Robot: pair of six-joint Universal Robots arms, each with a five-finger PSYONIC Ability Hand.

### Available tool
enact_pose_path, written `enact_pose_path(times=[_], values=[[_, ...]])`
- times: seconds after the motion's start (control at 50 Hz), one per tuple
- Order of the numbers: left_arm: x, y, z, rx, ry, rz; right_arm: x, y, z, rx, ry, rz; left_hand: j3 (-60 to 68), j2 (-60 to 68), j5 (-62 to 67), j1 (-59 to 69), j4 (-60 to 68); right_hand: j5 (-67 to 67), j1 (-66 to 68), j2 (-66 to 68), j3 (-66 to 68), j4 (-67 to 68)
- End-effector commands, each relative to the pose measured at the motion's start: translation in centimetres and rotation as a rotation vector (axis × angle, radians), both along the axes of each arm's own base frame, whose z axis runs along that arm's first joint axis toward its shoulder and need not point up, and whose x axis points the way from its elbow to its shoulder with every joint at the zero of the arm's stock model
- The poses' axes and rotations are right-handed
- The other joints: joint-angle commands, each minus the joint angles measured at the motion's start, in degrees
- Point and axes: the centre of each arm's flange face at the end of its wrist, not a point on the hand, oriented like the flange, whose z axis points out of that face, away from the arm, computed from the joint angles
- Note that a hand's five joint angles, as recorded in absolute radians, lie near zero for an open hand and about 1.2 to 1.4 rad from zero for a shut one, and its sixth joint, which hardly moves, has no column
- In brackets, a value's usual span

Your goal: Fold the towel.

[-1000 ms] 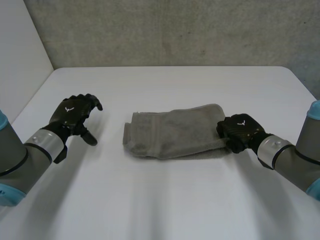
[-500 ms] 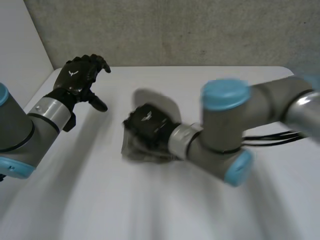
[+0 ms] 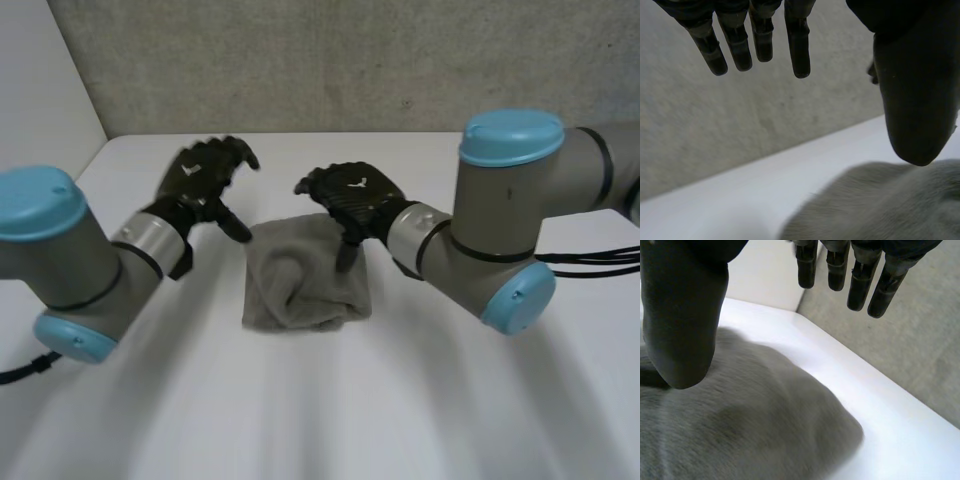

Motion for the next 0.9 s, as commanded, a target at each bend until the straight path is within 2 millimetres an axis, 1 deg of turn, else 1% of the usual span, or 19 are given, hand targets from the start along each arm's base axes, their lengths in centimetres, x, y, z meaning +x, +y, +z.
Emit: enact_pose_path(times=[0.02,0.04,0.18,0.32,0.44,0.5,0.54,0.6,0.64,0.66,0.7,0.72,0.74,0.76,0.8,0.82,0.86,0.88,0.9], values=[[-1.5,2.0,-3.7,0.133,-0.039,-0.053,-0.6,-1.1,-3.5,0.074,0.039,-0.027,-1.8,-1.8,-0.3,-1.9,-2.2,-3.2,-3.1,-4.1,-3.9,-4.5],[-1.4,2.2,-4.3,0.16,-0.053,-0.053,-0.6,-1.1,-4.2,0.09,0.046,-0.028,-1.8,-1.8,-0.3,-1.9,-2.2,-3.2,-3.1,-4.1,-3.9,-4.5],[-1.4,2.2,-5.0,0.182,-0.066,-0.05,-0.6,-1.3,-5.6,0.113,0.056,-0.032,-1.8,-1.8,-0.3,-1.9,-2.2,-3.2,-3.1,-4.1,-3.9,-4.5],[-1.3,2.4,-6.5,0.223,-0.086,-0.05,-0.3,-2.0,-8.3,0.13,0.074,-0.043,-1.6,-1.6,-0.2,-1.8,-2.0,-3.2,-3.1,-4.1,-3.9,-4.5],[-1.1,2.6,-7.0,0.234,-0.115,-0.052,-0.7,-2.5,-8.4,0.131,0.077,-0.059,-1.6,-1.6,-0.2,-1.8,-2.0,-3.2,-3.1,-4.1,-3.9,-4.5],[-0.7,2.7,-7.1,0.227,-0.162,-0.05,-1.4,-3.1,-7.8,0.128,0.071,-0.078,-1.8,-1.8,-0.3,-1.9,-2.2,-3.2,-3.1,-4.1,-3.9,-4.5],[-0.4,2.7,-6.9,0.202,-0.208,-0.054,-2.0,-3.3,-6.3,0.113,0.056,-0.09,-1.9,-2.0,-0.5,-2.1,-2.4,-3.2,-3.1,-4.1,-3.9,-4.5],[-0.3,2.8,-6.5,0.189,-0.225,-0.056,-2.3,-3.1,-5.7,0.111,0.053,-0.095,-2.1,-2.1,-0.7,-2.3,-2.6,-3.2,-3.1,-4.1,-3.9,-4.5],[-0.4,2.9,-4.9,0.155,-0.236,-0.059,-3.1,-2.7,-4.2,0.104,0.045,-0.1,-2.3,-2.3,-0.8,-2.4,-2.7,-3.2,-3.1,-4.1,-3.9,-4.5],[-0.4,2.9,-4.9,0.155,-0.236,-0.059,-3.1,-2.7,-4.2,0.104,0.045,-0.1,-2.3,-2.3,-0.8,-2.4,-2.7,-3.2,-3.1,-4.1,-3.9,-4.5],[-0.8,3.2,-2.6,0.107,-0.219,-0.068,-3.9,-2.3,-1.8,0.065,0.023,-0.116,-2.3,-2.3,-0.8,-2.4,-2.7,-3.2,-3.1,-4.1,-3.9,-4.5],[-0.8,3.2,-2.6,0.107,-0.219,-0.068,-3.9,-2.3,-1.7,0.065,0.023,-0.116,-2.3,-2.3,-0.8,-2.4,-2.7,-3.2,-3.1,-4.1,-3.9,-4.5],[-0.9,3.2,-1.1,0.07,-0.201,-0.067,-4.4,-2.1,-0.3,0.041,0.006,-0.128,-2.3,-2.3,-0.8,-2.4,-2.7,-3.2,-3.1,-4.1,-3.9,-4.5],[-0.9,3.2,-1.0,0.07,-0.201,-0.067,-4.4,-2.1,-0.3,0.04,0.006,-0.128,-2.3,-2.3,-0.8,-2.4,-2.7,-3.2,-3.1,-4.1,-3.9,-4.5],[-1.0,3.3,2.0,-0.004,-0.165,-0.062,-5.9,-2.4,2.7,-0.002,-0.055,-0.199,-2.4,-2.5,-1.0,-2.6,-2.9,-3.2,-3.1,-4.1,-3.9,-4.5],[-1.0,3.3,2.0,-0.005,-0.165,-0.062,-5.9,-2.4,2.7,-0.002,-0.056,-0.199,-2.4,-2.5,-1.0,-2.6,-2.9,-3.2,-3.1,-4.1,-3.9,-4.5],[-0.9,3.7,4.8,-0.059,-0.12,-0.042,-7.7,-3.0,5.3,-0.014,-0.136,-0.317,-2.6,-2.6,-1.2,-2.8,-3.1,-3.2,-3.1,-4.1,-3.9,-4.5],[-0.9,3.7,4.8,-0.06,-0.12,-0.042,-7.7,-3.0,5.3,-0.014,-0.137,-0.318,-2.6,-2.6,-1.2,-2.8,-3.1,-3.2,-3.1,-4.1,-3.9,-4.5],[-0.7,3.8,6.1,-0.076,-0.092,-0.017,-8.6,-3.1,6.3,-0.016,-0.169,-0.371,-2.6,-2.6,-1.2,-2.8,-3.1,-3.2,-3.1,-4.1,-3.9,-4.5]])
